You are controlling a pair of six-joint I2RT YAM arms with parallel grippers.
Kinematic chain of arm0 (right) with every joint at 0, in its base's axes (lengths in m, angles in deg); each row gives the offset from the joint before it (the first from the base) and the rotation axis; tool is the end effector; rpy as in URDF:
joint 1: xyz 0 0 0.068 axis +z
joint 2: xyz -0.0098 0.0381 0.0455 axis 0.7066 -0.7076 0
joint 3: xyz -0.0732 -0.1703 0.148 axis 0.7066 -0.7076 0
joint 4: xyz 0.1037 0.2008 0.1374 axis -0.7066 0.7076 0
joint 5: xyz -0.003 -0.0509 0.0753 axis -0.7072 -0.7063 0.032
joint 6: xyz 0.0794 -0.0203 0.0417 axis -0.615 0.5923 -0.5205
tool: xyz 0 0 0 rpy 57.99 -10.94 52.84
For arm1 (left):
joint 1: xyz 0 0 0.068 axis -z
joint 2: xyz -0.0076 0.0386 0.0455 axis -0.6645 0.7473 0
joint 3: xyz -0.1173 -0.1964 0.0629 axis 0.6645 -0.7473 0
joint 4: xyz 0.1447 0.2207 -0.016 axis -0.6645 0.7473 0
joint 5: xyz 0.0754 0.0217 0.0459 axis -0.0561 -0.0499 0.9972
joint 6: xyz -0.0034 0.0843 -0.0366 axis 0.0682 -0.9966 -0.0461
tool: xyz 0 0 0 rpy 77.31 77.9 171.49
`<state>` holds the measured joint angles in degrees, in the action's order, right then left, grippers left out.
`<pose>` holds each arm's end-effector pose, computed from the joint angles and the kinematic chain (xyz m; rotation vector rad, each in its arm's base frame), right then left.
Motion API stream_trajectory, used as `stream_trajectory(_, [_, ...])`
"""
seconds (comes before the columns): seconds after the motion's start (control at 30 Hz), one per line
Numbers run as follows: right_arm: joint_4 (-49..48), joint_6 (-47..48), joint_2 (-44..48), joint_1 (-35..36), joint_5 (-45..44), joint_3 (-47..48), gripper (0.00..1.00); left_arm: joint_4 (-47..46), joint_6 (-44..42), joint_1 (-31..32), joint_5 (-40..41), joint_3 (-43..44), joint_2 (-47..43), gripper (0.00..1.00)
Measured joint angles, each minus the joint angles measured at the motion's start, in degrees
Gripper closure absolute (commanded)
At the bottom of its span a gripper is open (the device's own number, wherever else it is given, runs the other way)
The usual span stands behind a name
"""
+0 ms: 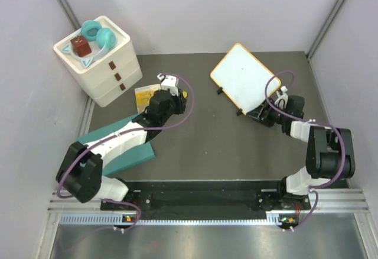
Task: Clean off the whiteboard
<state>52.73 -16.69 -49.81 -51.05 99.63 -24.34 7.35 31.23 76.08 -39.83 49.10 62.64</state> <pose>0.3233 0.0200 0.0857 0.3405 2.2229 1.0426 0.3133 -0.1934 0.2168 0.1502 1.8674 -0.4106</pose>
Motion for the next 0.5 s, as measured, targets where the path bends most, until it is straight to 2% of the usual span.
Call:
stream_trajectory(0.03, [1.33,0.24,1.77,0.0,-0.17,-0.2,0.42,1.44,0.68,0.0,-1.42,0.0,0.46,0.77])
stream_trajectory(0.1, [3.98,0.79,5.11,0.0,-0.76,-0.46,0.38,4.22,1.97,0.0,-4.28,0.02,1.86,0.69])
stream_trajectory(0.13, [5.11,1.09,6.58,-0.02,-0.96,-0.57,0.36,5.6,2.64,0.0,-6.01,0.02,3.02,0.64])
stream_trajectory(0.17, [6.51,1.4,8.61,0.0,-1.4,-0.92,0.34,6.91,3.45,0.0,-7.67,0.02,4.35,0.54])
stream_trajectory(0.23, [9.46,1.97,12.63,0.0,-2.27,-1.86,0.29,9.4,4.63,0.02,-10.67,0.04,7.19,0.44])
stream_trajectory(0.27, [10.69,2.12,14.25,0.0,-2.54,-2.23,0.27,10.47,5.07,0.07,-11.82,0.04,8.52,0.36])
stream_trajectory(0.3, [11.8,2.36,16.28,0.0,-2.89,-2.73,0.22,11.56,5.55,0.09,-12.92,0.04,9.88,0.07])
stream_trajectory(0.33, [13.25,2.64,18.23,0.0,-3.26,-3.21,0.2,12.52,6.05,0.11,-13.7,0.04,10.95,0.01])
stream_trajectory(0.47, [18.16,3.45,24.22,0.0,-4.55,-4.46,0.13,15.26,7.65,0.13,-15.8,0.04,12.17,0.01])
stream_trajectory(0.5, [19.26,3.63,25.46,0.0,-4.96,-4.74,0.05,15.45,7.74,0.15,-16.0,0.04,12.13,0.01])
